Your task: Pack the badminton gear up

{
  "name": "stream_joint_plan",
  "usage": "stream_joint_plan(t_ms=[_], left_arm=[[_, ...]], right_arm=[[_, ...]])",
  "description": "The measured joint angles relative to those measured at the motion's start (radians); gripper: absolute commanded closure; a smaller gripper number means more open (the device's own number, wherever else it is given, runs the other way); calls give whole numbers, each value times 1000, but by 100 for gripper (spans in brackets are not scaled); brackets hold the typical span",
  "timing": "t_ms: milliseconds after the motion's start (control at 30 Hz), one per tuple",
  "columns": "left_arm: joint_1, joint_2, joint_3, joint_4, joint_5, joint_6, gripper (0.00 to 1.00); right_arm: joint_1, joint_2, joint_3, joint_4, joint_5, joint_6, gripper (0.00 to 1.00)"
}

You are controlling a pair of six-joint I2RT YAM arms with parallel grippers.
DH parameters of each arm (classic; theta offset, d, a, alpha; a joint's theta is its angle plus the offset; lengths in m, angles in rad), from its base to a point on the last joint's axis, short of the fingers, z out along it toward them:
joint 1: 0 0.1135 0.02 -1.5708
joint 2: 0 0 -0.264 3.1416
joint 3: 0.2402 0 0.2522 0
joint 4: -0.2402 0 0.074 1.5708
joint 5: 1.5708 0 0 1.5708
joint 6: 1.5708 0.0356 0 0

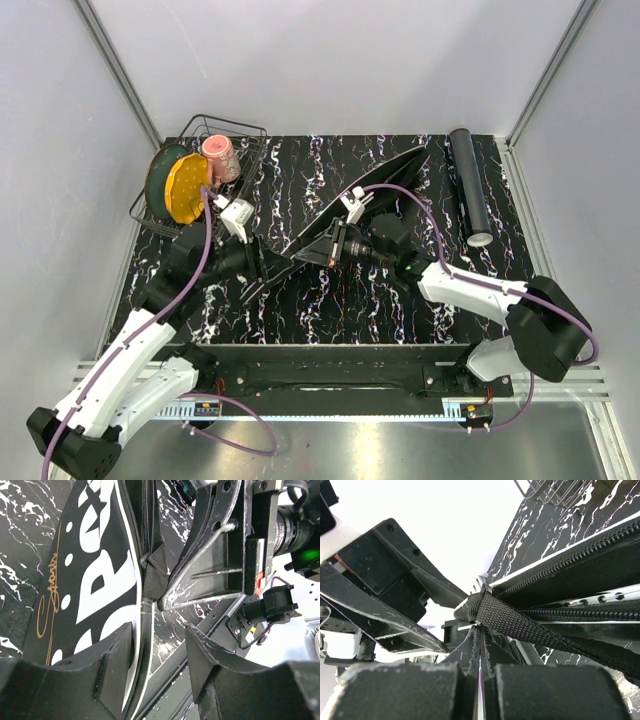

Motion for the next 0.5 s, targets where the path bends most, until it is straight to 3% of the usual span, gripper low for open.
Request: stream_joint_plan(t_ms=[133,200,233,267,333,500], left_arm=[[0,-2,0,-31,-19,18,54],[0,5,0,-38,-26,21,61],[0,11,0,-40,-34,22,68],[0,18,0,-43,-40,21,87],[0,32,0,-49,-56,25,99],[-1,32,-7,-42,-86,21,100]], right_arm=[[-10,2,9,-11,-1,15,100],[-13,3,10,-11,-1,23,100],[-14,3,10,-12,-1,26,100],[-16,3,10,-12,-1,29,100],[-17,3,14,-17,0,32,100],[-21,-2,23,-65,32,25,100]])
